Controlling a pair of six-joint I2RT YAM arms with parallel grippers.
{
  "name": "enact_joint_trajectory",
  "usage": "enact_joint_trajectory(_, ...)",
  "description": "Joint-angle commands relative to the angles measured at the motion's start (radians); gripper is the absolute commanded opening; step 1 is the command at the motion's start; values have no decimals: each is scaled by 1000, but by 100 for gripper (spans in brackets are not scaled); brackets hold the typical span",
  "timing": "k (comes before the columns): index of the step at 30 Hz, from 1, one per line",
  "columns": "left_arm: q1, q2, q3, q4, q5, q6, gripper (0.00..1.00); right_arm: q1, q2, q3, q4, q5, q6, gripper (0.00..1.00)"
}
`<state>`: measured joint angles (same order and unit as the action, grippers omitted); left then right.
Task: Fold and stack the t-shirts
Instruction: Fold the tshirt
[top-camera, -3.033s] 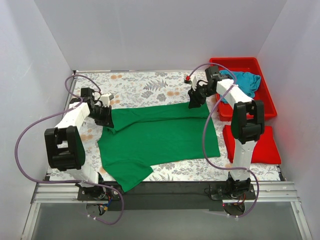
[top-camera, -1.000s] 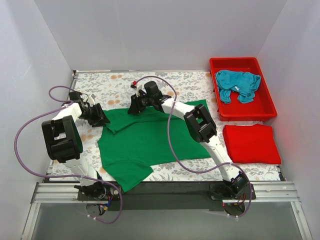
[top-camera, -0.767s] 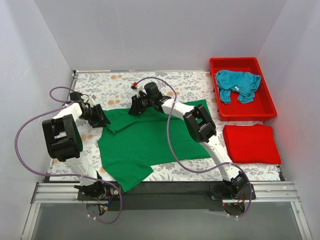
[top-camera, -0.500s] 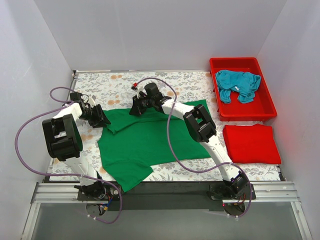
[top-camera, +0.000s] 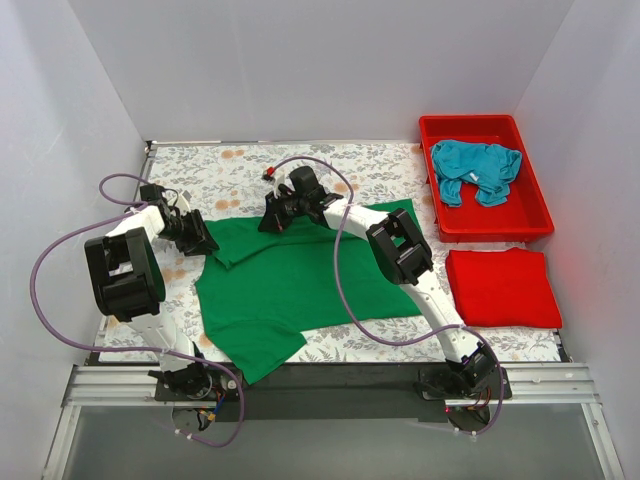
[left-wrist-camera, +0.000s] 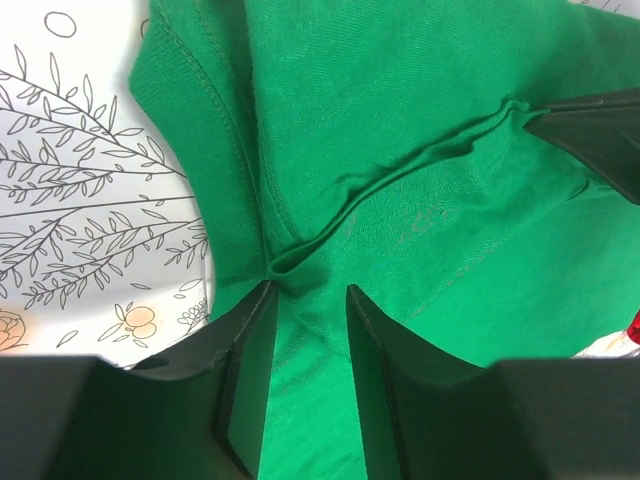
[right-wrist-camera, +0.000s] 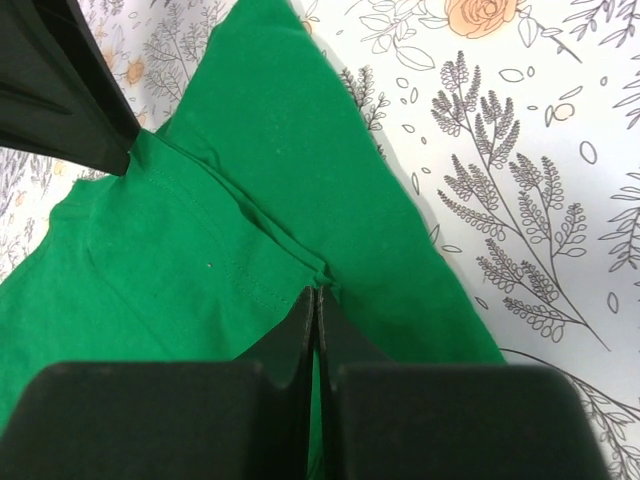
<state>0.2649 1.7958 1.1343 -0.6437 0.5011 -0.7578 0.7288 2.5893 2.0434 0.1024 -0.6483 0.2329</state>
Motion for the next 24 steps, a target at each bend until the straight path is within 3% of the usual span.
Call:
enact_joint_trajectory(1,-3,2,36,16,-6,2,32,6,-69,-23,37,-39,5,1)
enact_joint_trajectory(9,-3,-21,44,13,33,21,1,4,-144,-83,72,-89,3,1)
enact_joint_trajectory(24,-3,-177,-59,-112,140,308,0,4,-293,-297,91,-169,-47,1)
